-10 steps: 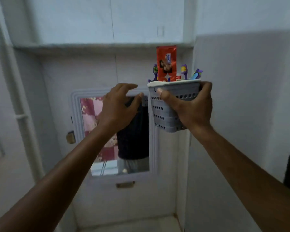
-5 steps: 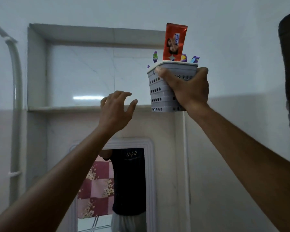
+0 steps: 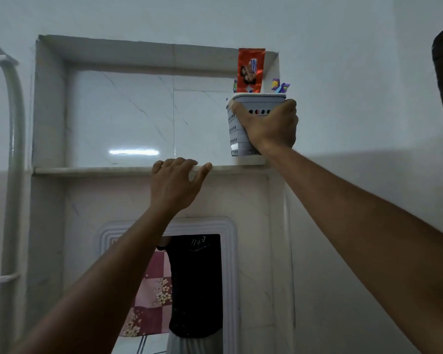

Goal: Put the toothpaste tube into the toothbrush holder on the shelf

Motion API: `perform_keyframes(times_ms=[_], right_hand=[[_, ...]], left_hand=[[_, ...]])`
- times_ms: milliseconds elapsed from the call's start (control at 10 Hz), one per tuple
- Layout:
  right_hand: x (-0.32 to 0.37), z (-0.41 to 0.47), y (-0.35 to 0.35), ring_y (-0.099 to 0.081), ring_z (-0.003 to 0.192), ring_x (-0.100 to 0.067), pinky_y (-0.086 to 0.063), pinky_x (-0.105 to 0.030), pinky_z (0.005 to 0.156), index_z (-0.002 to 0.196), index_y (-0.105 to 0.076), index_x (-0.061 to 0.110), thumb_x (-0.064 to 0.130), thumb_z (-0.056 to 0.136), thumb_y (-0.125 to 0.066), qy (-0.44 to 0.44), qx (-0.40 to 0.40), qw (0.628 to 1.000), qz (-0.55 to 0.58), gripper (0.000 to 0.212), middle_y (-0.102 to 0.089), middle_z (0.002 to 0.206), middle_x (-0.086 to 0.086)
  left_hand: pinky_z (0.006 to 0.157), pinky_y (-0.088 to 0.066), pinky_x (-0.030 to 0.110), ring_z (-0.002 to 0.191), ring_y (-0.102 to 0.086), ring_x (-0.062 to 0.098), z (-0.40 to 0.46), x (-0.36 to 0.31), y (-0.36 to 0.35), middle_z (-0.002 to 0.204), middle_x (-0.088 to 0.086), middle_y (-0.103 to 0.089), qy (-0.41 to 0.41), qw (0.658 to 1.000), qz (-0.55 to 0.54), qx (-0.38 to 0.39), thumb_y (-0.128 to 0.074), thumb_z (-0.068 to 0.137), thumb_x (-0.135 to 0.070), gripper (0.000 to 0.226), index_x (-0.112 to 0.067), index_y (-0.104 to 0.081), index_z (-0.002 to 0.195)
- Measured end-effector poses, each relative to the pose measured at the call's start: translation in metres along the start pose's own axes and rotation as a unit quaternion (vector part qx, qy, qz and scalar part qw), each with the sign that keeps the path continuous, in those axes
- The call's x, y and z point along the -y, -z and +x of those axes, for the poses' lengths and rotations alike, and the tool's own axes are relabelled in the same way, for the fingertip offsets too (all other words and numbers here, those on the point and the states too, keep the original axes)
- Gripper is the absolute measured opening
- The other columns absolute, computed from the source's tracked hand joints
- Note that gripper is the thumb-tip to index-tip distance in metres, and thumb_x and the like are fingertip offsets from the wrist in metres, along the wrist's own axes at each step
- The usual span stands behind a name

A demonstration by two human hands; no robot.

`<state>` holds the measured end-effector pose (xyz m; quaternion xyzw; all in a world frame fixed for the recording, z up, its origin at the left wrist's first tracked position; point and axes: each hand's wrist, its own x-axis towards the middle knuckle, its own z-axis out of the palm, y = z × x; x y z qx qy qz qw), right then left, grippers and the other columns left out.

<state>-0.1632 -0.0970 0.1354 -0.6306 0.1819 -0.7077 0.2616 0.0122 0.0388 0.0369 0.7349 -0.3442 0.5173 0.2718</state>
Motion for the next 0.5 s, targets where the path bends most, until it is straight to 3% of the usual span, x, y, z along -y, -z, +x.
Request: perform_keyframes(times_ms=[100, 200, 300, 400, 500], right_hand=[[-0.021, -0.003, -0.022, -0.050, 0.149, -0.033, -0.049, -0.044, 0.115, 0.164, -0.032, 0.005, 0.088, 0.079, -0.079, -0.016, 0.085, 0.996, -0.025, 0.128, -0.050, 0.160, -0.014], [-0.041, -0.008, -0.036, -0.030, 0.163, -0.040, -0.032, -0.057, 0.131, 0.177, 0.008, 0.017, 0.090, 0.093, -0.061, -0.060, 0.183, 0.979, -0.072, 0.131, -0.026, 0.173, -0.020], [-0.048, -0.014, -0.036, -0.010, 0.171, -0.042, -0.016, -0.062, 0.137, 0.173, 0.032, 0.021, 0.089, 0.100, -0.047, -0.047, 0.229, 0.966, -0.113, 0.127, -0.003, 0.182, -0.020], [-0.051, -0.015, -0.036, -0.001, 0.173, -0.042, -0.010, -0.064, 0.136, 0.173, 0.034, 0.021, 0.089, 0.102, -0.042, -0.043, 0.239, 0.962, -0.124, 0.125, 0.008, 0.185, -0.019], [-0.052, -0.017, -0.030, -0.014, 0.168, -0.044, -0.023, -0.062, 0.135, 0.179, 0.014, 0.015, 0.087, 0.099, -0.053, -0.017, 0.190, 0.972, -0.140, 0.126, -0.006, 0.180, -0.021]], left_hand=[[0.111, -0.036, 0.046, 0.123, -0.066, 0.024, -0.001, -0.001, -0.002, 0.124, -0.002, -0.077, -0.002, 1.000, 0.002, -0.010, -0.031, 0.104, -0.079, 0.071, -0.028, -0.077, 0.123], [0.109, -0.037, 0.046, 0.119, -0.067, 0.025, 0.000, 0.000, -0.003, 0.121, -0.002, -0.077, -0.006, 1.000, 0.007, -0.014, -0.032, 0.104, -0.079, 0.070, -0.028, -0.077, 0.120], [0.108, -0.037, 0.045, 0.117, -0.067, 0.024, 0.000, 0.000, -0.005, 0.118, -0.002, -0.077, -0.009, 1.000, 0.011, -0.019, -0.033, 0.104, -0.077, 0.068, -0.027, -0.077, 0.118], [0.110, -0.036, 0.045, 0.124, -0.064, 0.023, -0.002, 0.002, -0.008, 0.121, -0.003, -0.076, -0.012, 0.999, 0.001, -0.036, -0.034, 0.105, -0.075, 0.065, -0.028, -0.076, 0.120], [0.119, -0.032, 0.048, 0.138, -0.056, 0.023, -0.003, 0.005, -0.012, 0.135, -0.005, -0.071, -0.011, 0.999, -0.019, -0.044, -0.037, 0.106, -0.071, 0.061, -0.028, -0.072, 0.131]])
